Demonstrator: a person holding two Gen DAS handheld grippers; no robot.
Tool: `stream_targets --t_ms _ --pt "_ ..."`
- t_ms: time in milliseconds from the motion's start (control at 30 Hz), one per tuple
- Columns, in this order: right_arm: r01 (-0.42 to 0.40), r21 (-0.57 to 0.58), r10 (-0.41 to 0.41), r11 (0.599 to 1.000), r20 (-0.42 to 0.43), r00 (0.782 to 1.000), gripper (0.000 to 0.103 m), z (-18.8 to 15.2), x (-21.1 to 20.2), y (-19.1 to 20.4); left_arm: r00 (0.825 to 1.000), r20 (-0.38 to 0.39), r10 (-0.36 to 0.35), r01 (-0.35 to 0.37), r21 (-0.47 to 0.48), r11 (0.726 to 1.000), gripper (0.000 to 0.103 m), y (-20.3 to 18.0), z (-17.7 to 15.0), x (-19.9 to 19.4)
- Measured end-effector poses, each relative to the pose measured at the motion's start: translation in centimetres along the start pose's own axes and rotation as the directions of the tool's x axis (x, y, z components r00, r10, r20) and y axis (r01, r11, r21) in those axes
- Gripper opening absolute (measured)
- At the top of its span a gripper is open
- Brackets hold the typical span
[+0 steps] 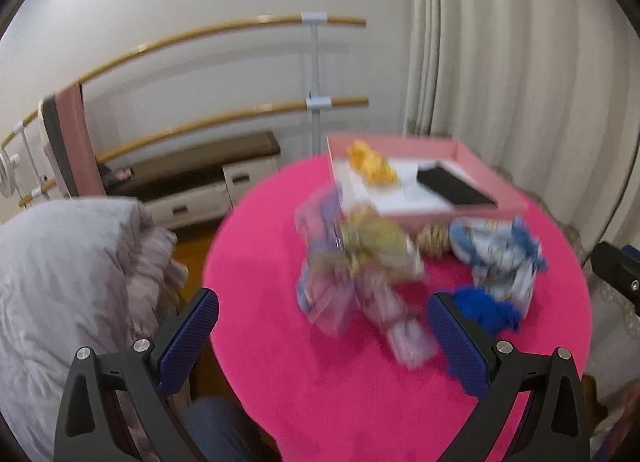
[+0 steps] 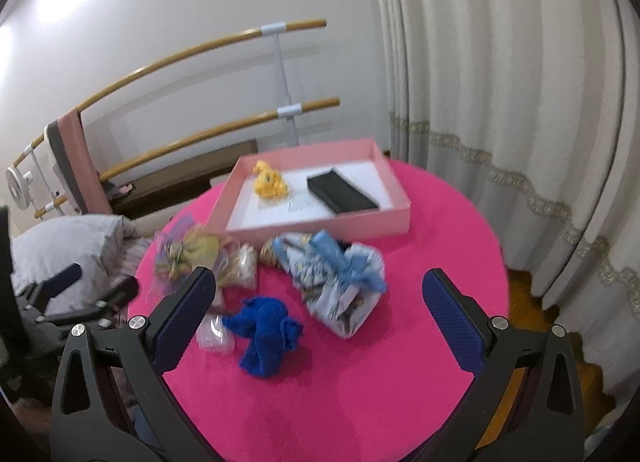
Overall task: Organize soft objects
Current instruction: 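Grasp the clear plastic bag with the left tool while the right tool grasps the blue knitted cloth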
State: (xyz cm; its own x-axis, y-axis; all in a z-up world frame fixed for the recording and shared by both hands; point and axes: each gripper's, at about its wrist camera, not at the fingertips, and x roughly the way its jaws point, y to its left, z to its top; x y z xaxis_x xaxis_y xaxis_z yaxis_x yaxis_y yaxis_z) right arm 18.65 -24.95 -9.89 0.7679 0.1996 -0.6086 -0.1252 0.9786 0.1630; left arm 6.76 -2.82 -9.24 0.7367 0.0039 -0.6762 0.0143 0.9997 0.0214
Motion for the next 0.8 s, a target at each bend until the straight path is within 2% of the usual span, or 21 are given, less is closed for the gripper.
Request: stream_targets --t_ms 100,267,400,567,700,733,767,800 --pt "-0.015 0.0 0.015 1.0 -0.041 0.999 0.103 -1.1 1.1 0.0 0.998 -0.066 -0.025 0.024 -0.016 1.0 0.101 -0.4 -0.5 2.3" --pt "-0.025 -0.003 0.024 1.0 -0.077 0.997 0.103 -2.1 2.3 -0.1 0.99 -0.131 -0.058 0.05 -0.06 0.997 0.098 -0.2 -0.5 5.9" --pt "-0.036 0.0 0.036 0.999 -0.102 0.994 0.102 -2.5 3.2 -0.3 0.976 -0.198 -0.091 0.073 -0.094 0.993 0.089 -0.3 -0.7 9.2" --pt "-0.049 0.0 0.049 0.999 -0.124 0.991 0.102 -2.8 4.0 -0.3 0.969 -0.203 -0.142 0.118 -0.129 0.985 0.085 -0.5 0.3 11.7" --pt "-0.052 0.004 0.052 0.999 -0.129 0.99 0.102 -2.8 4.3 -0.4 0.967 -0.204 -0.153 0.128 -0.134 0.983 0.084 -1.2 0.5 13.3" --pt "-0.051 0.004 0.051 0.999 -0.131 0.99 0.102 -2.8 4.4 -0.5 0.966 -0.202 -0.162 0.136 -0.137 0.981 0.081 -1.3 0.4 13.6" --pt "-0.05 0.004 0.051 0.999 -0.132 0.99 0.102 -2.8 4.5 -0.5 0.963 -0.199 -0.182 0.156 -0.141 0.978 0.066 -1.5 0.5 13.9" --pt "-0.049 0.004 0.049 0.999 -0.133 0.99 0.102 -2.8 4.5 -0.5 0.959 -0.192 -0.21 0.184 -0.142 0.972 0.047 -1.6 0.6 14.0"
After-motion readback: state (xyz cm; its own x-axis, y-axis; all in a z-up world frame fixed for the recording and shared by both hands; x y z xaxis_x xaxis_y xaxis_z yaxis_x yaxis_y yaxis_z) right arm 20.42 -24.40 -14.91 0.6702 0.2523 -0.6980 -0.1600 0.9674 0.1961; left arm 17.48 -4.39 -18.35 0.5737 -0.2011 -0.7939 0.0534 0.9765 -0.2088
